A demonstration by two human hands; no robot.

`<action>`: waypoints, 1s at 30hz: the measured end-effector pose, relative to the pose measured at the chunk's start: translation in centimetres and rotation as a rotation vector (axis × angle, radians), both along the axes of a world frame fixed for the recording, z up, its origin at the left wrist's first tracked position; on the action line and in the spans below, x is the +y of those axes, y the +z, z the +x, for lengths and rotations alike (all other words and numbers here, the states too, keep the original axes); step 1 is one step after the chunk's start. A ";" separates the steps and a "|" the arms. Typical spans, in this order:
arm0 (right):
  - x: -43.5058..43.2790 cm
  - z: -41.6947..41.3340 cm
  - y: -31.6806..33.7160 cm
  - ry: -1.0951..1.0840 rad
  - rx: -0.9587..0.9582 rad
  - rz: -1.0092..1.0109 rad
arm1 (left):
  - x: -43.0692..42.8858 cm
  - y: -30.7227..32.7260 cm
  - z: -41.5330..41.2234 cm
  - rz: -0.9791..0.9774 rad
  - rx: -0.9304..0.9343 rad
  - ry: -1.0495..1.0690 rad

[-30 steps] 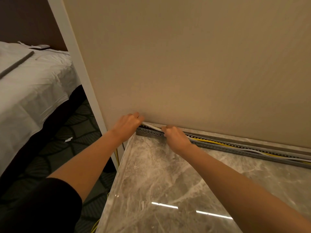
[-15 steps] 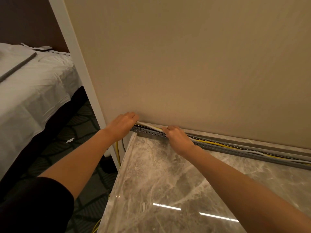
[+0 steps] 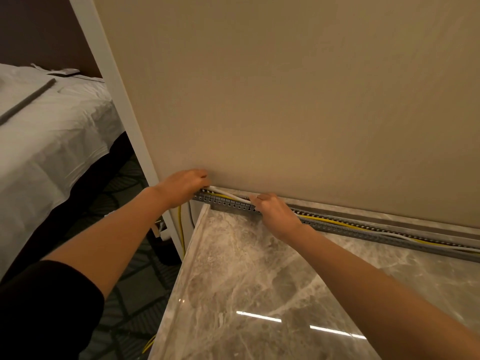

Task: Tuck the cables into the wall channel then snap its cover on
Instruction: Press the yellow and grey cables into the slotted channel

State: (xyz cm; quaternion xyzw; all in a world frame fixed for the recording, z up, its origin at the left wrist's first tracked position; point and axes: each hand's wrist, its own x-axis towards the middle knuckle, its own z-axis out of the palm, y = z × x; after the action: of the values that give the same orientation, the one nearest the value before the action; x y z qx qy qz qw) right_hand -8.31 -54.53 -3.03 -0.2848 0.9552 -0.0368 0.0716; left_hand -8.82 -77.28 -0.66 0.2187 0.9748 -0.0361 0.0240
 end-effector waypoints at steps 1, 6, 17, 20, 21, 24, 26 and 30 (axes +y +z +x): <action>0.0 0.1 -0.1 0.002 0.003 0.004 | 0.0 -0.1 0.2 -0.027 0.001 0.004; 0.2 0.6 -0.6 0.011 0.035 0.030 | 1.7 -0.4 1.9 -0.225 0.212 -0.096; 1.2 0.8 -1.4 0.019 -0.020 0.090 | 7.6 -1.3 2.4 -0.175 0.070 0.049; 2.3 1.1 -0.9 0.030 0.043 0.014 | 8.2 -0.8 1.8 -0.189 0.041 0.072; 3.0 1.3 -1.0 0.004 0.110 -0.014 | 8.5 -0.9 1.6 -0.204 0.053 0.078; 4.9 1.6 -1.4 -0.047 0.234 -0.016 | 9.3 -1.5 1.4 -0.239 0.063 0.081; 5.6 1.7 -1.6 -0.053 0.205 -0.016 | 10.2 -1.6 1.5 -0.212 0.033 0.094; 5.6 1.2 -1.7 -0.109 0.173 -0.079 | 12.1 -1.6 1.6 -0.220 0.008 0.084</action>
State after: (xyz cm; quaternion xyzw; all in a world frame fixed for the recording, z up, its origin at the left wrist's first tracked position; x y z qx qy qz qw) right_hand -7.12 -48.92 -4.78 -0.2371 0.9697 -0.0534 -0.0247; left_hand -7.17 -65.21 -2.23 0.1733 0.9734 -0.1428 0.0453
